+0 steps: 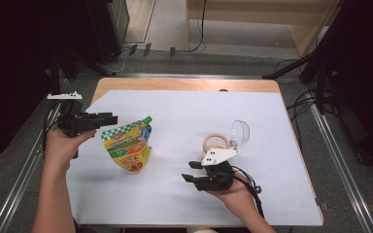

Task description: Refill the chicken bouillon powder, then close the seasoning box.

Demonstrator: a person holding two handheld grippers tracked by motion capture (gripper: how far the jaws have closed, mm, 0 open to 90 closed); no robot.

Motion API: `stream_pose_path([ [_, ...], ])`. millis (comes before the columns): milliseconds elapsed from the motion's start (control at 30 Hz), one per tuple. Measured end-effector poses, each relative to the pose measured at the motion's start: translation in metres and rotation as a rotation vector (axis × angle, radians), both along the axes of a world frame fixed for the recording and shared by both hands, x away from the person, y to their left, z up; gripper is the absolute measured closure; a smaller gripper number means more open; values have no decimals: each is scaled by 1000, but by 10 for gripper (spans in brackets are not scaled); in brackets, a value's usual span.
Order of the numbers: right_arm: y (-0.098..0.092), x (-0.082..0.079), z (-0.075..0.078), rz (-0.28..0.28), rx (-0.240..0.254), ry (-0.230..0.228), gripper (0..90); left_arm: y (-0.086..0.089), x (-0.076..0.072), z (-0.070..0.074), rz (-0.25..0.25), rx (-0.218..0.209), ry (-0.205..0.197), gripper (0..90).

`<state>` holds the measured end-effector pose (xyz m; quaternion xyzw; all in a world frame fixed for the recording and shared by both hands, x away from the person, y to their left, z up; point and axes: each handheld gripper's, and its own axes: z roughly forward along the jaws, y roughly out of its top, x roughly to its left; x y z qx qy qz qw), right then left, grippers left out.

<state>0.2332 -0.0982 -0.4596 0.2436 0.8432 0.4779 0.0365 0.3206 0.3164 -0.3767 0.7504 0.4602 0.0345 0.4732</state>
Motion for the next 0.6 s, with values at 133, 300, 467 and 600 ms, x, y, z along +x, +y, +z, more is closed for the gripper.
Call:
stream_pose_path([
  [133, -2, 1, 4, -7, 4, 0, 534, 4, 0, -11, 25, 3, 10, 542],
  [300, -5, 1, 10, -14, 6, 0, 534, 8, 2, -24, 50, 15, 24, 536],
  [467, -11, 3, 15, -38, 15, 8, 534, 6, 3, -33, 40, 25, 24, 528],
  [600, -18, 7, 22, -53, 17, 17, 534, 3, 5, -39, 27, 37, 37, 514],
])
